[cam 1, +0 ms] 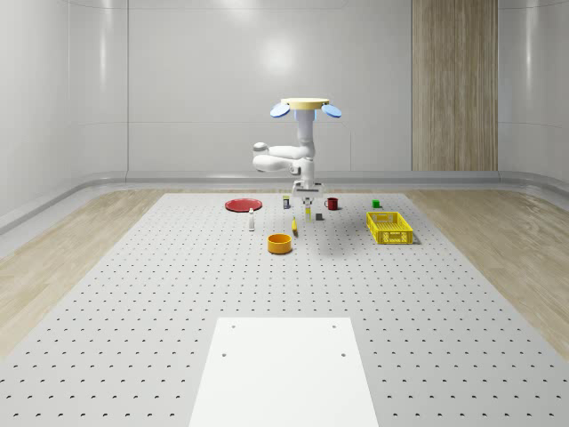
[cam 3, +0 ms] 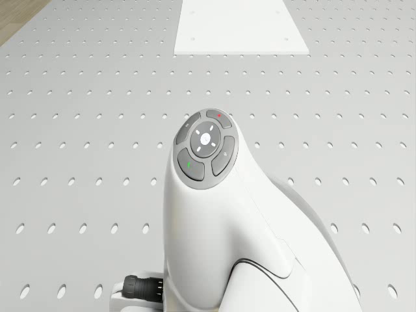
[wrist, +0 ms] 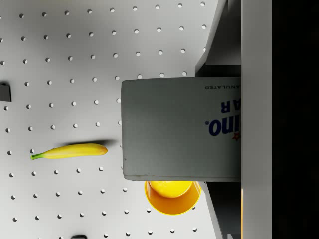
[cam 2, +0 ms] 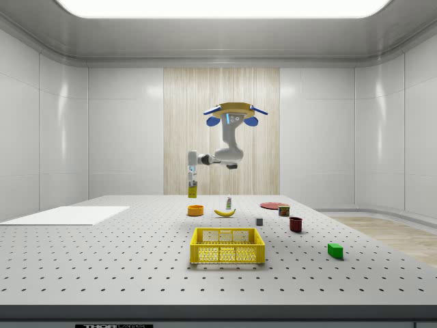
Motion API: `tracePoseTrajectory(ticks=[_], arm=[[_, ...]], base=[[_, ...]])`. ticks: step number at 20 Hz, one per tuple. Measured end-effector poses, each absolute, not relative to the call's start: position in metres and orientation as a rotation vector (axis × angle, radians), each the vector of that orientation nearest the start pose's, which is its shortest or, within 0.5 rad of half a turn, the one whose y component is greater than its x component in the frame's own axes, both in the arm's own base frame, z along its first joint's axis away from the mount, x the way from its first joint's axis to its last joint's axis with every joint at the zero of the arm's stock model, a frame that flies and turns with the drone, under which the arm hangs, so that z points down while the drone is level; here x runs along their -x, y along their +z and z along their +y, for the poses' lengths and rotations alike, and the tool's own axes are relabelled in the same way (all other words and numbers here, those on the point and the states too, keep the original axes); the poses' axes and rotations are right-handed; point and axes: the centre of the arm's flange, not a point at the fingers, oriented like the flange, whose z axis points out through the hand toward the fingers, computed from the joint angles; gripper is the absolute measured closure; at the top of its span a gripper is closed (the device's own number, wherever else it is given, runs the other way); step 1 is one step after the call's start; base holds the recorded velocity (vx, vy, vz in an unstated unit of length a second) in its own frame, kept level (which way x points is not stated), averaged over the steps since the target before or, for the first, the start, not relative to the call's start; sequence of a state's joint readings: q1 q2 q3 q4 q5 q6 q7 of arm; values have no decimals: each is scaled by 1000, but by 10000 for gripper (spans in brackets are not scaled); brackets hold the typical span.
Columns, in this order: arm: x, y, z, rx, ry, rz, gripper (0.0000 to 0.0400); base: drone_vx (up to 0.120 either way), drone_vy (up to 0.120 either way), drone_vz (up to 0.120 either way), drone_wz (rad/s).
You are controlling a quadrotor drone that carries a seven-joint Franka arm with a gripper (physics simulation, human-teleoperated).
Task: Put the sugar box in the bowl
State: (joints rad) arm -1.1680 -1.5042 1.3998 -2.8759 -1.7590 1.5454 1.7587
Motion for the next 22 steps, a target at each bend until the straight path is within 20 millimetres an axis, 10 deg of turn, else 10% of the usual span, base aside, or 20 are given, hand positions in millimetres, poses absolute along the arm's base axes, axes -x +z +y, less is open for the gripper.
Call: tracePoseTrajectory(ticks=[22], arm=[[-307, 483, 0, 7, 850, 5, 233]], base=[[31, -120, -13, 0]])
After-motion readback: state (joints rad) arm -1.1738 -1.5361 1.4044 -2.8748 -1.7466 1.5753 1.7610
